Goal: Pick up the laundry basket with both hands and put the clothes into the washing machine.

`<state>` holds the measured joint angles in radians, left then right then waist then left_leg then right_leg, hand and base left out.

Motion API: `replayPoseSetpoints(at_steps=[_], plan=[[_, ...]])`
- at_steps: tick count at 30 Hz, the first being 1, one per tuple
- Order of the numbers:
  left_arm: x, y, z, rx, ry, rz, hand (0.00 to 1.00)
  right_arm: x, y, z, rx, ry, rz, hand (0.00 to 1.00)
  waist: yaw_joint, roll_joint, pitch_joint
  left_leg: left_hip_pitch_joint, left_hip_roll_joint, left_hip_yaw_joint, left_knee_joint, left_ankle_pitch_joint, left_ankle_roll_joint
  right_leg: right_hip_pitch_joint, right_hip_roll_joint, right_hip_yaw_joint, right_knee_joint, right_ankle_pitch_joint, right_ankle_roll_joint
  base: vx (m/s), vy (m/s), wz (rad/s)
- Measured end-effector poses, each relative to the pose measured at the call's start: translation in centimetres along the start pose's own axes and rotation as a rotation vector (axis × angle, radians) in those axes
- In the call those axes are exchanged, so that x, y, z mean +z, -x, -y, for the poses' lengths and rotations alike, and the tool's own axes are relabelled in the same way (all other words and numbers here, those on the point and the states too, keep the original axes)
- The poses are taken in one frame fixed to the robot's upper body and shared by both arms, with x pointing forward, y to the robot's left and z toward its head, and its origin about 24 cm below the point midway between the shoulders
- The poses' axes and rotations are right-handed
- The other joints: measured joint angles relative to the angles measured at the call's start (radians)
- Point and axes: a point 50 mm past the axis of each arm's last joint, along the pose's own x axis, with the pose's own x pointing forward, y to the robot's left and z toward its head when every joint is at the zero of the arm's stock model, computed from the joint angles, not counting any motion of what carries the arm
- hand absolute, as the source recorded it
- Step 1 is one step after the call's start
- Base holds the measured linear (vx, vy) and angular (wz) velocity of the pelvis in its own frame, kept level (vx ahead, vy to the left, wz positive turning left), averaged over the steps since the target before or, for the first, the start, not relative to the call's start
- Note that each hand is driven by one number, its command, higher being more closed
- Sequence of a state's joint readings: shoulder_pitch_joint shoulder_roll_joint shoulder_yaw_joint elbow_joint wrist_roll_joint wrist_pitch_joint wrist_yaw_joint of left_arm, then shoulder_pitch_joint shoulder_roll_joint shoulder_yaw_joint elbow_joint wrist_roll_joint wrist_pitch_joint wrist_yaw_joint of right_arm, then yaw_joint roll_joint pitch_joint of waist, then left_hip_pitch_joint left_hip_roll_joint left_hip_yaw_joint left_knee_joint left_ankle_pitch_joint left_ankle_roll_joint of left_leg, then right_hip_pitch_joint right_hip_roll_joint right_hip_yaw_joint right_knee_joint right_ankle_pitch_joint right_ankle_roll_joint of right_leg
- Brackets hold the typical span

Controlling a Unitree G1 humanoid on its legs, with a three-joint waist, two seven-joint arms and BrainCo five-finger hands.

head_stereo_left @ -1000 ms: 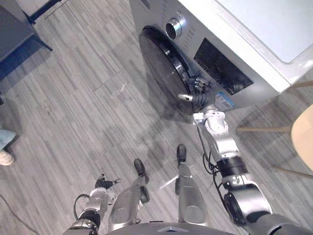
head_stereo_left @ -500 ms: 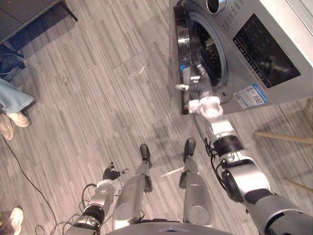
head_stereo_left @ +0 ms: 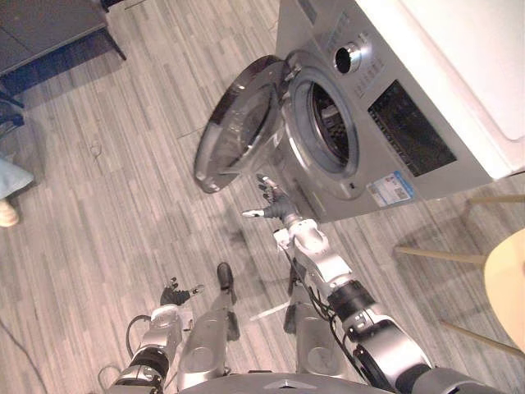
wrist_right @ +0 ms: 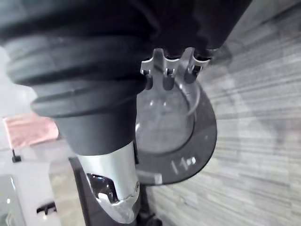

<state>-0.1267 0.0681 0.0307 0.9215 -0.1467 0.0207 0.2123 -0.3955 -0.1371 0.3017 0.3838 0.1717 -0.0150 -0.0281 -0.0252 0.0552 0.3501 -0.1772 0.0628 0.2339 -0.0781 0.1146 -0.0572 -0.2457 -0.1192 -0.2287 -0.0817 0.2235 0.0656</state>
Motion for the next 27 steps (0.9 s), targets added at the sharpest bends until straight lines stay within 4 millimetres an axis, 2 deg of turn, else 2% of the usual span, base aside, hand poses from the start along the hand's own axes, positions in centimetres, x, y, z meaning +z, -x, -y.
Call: replayPoseSetpoints(at_steps=[4,9,12,17,21,22,27], plan=[[0.1,0.0,0.0,0.003,-0.032,0.007,0.0,-2.3,2.4,1.8,-0.073,-0.024,-0.058,0.0,-0.016,-0.007,-0.004,0.025,0.002,0.043,-0.005,-0.018,-0.004,0.0,0.005,0.037,0.0,-0.009,0.011,0.09,0.004,-0.28],[0.0,0.0,-0.1,0.005,-0.05,-0.001,0.0,-5.1,4.8,2.7,-0.133,-0.056,-0.149,0.0,-0.034,-0.021,-0.017,0.043,0.007,0.074,-0.005,-0.032,-0.005,0.0,0.013,0.067,0.0,-0.014,0.013,0.1,0.007,-0.22],[0.1,0.0,-0.1,0.005,-0.07,0.003,0.0,-7.5,7.3,3.5,-0.196,-0.09,-0.234,0.0,-0.036,-0.046,-0.033,0.052,0.014,0.092,-0.003,-0.042,-0.009,0.0,0.021,0.082,0.0,-0.017,0.01,0.11,0.007,-0.15],[0.7,-0.2,-0.2,0.005,-0.073,0.023,0.0,-11.2,11.7,5.6,-0.312,-0.15,-0.381,0.0,-0.063,-0.052,-0.039,0.057,0.014,0.097,0.0,-0.052,-0.006,0.003,0.022,0.084,0.001,-0.018,0.007,0.11,0.012,-0.04],[3.3,-0.5,-0.7,0.013,-0.075,0.107,0.0,-13.0,14.1,6.3,-0.366,-0.173,-0.463,0.0,-0.071,-0.058,-0.041,0.044,0.015,0.131,0.001,-0.06,-0.008,-0.03,0.026,0.117,0.001,-0.014,0.009,0.07,0.0,-0.23],[4.6,-0.6,-1.3,0.027,-0.082,0.151,0.0,-13.3,14.7,6.5,-0.375,-0.178,-0.479,0.0,-0.089,-0.061,-0.041,0.029,0.015,0.139,0.001,-0.061,-0.008,-0.049,0.028,0.126,0.001,-0.011,0.008,0.06,-0.009,-0.17],[9.6,-1.1,-2.7,0.073,-0.057,0.272,0.0,-14.5,16.0,7.5,-0.442,-0.248,-0.522,0.0,-0.117,-0.079,-0.045,0.014,0.022,0.178,0.001,-0.067,-0.014,-0.086,0.04,0.163,0.001,-0.005,0.007,0.06,-0.012,-0.23]])
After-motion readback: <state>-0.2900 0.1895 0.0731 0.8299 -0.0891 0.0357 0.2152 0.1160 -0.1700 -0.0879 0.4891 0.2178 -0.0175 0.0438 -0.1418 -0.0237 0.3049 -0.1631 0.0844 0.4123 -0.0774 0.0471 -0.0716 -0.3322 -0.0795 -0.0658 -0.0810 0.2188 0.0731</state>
